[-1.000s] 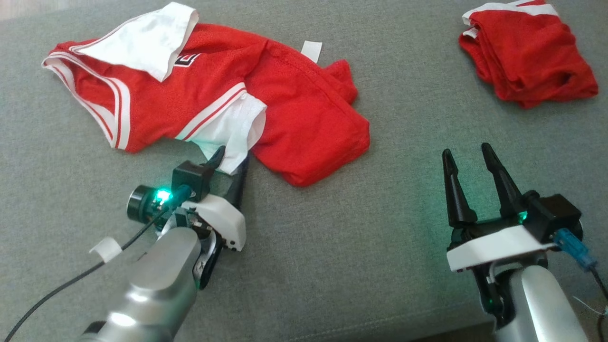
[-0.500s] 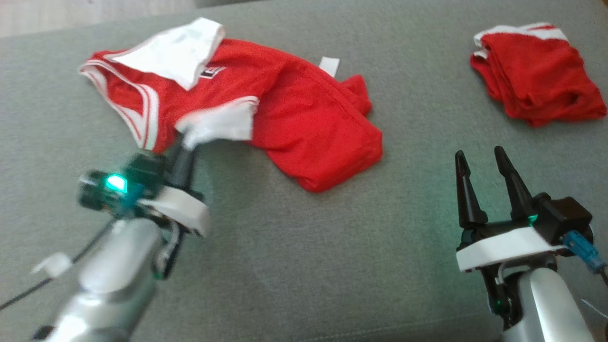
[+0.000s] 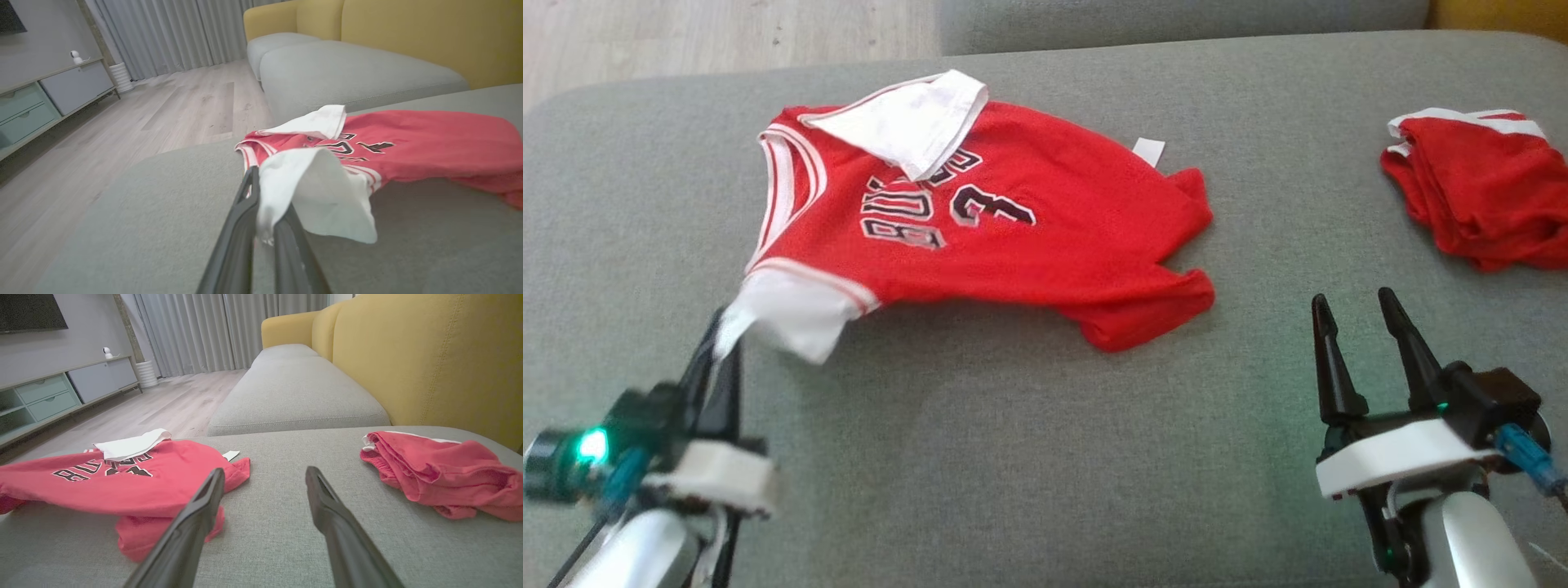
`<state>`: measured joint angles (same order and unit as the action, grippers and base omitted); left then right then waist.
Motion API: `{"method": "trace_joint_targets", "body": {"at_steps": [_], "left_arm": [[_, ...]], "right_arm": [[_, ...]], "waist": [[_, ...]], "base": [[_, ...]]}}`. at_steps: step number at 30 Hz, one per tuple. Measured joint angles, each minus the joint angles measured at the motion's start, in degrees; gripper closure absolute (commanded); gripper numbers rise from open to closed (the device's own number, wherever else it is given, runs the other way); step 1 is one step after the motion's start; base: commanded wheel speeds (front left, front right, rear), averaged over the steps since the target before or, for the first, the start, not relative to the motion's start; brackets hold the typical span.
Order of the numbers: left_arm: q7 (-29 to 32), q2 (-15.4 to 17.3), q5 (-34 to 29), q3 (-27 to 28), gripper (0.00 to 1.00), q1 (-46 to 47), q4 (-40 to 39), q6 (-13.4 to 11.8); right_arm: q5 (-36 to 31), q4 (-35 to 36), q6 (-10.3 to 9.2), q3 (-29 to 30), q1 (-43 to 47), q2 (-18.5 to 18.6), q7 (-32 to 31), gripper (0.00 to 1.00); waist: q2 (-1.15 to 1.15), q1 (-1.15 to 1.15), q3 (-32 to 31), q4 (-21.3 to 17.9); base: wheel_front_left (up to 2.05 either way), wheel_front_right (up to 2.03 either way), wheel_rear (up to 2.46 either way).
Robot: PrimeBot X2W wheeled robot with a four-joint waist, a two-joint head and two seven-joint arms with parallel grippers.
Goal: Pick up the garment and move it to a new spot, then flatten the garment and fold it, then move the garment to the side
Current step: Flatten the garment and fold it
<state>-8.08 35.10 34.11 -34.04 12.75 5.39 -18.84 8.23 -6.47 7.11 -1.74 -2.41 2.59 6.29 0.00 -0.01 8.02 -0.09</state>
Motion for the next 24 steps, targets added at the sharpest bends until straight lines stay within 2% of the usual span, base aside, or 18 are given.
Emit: {"method": "trace_joint_targets", "body": {"at_steps": [10, 13, 16, 17, 18, 19, 20, 21, 23, 24], "left_arm": [[-2.5, 2.0, 4.4, 6.2, 1.00, -8.8, -2.5, -5.4], [-2.7, 1.6, 4.8, 5.3, 1.00, -10.4, -2.8, -4.6], [-2.6, -0.8, 5.3, 3.0, 1.00, -11.5, -2.5, -4.3], [-2.7, -1.9, 5.4, 2.5, 0.91, -11.7, -2.0, -4.3], [-3.0, -2.9, 5.4, 2.3, 0.77, -12.0, -1.4, -4.3], [-3.4, -3.6, 5.5, 2.2, 0.77, -12.1, -0.6, -4.3], [-3.6, -4.2, 5.9, 2.1, 0.60, -12.2, 0.2, -4.2], [-3.7, -4.7, 6.2, 2.0, 0.53, -12.2, 1.2, -3.8], [-4.1, -5.2, 6.3, 1.7, 0.00, -12.7, 3.1, -3.3], [-4.2, -5.5, 6.4, 1.7, 0.00, -13.2, 3.9, -2.7]], "right_arm": [[-1.3, 1.2, 0.00, 0.5, 2.0, 0.0, -1.4, 0.00], [-1.3, 1.4, 0.00, 0.5, 2.1, 0.0, -1.5, 0.00], [-1.3, 1.3, 0.00, 0.3, 2.1, 0.0, -1.8, 0.00], [-1.3, 1.3, 0.00, 0.2, 2.1, 0.0, -1.8, 0.00], [-1.3, 1.2, 0.00, 0.1, 2.1, 0.0, -1.8, 0.00], [-1.3, 1.2, 0.00, 0.0, 2.2, 0.0, -1.9, 0.00], [-1.3, 1.2, 0.00, -0.1, 2.3, 0.0, -2.0, 0.00], [-1.3, 1.1, 0.00, -0.2, 2.4, 0.0, -2.0, 0.00], [-1.3, 0.8, 0.00, -0.4, 2.8, 0.0, -2.1, 0.00], [-1.3, 0.7, 0.00, -0.6, 3.0, 0.0, -2.1, 0.00]], "waist": [[0.00, 0.00, -0.2, -0.4], [0.00, 0.00, -0.5, -0.5], [0.00, 0.01, -1.2, -0.5], [0.00, 0.01, -1.5, -0.5], [0.00, 0.01, -1.8, -0.4], [0.00, 0.01, -2.1, -0.3], [0.00, 0.00, -2.3, -0.2], [0.00, 0.01, -2.5, -0.1], [0.00, 0.01, -2.9, 0.1], [0.00, 0.01, -3.1, 0.4]], "base": [[0.00, 0.00, 0.00], [0.00, 0.00, 0.00], [0.00, 0.00, 0.00], [0.00, 0.00, 0.00], [0.00, 0.00, 0.00], [0.00, 0.00, 0.00], [0.00, 0.00, 0.00], [0.00, 0.00, 0.00], [0.00, 0.00, 0.00], [0.00, 0.00, 0.00]]}}
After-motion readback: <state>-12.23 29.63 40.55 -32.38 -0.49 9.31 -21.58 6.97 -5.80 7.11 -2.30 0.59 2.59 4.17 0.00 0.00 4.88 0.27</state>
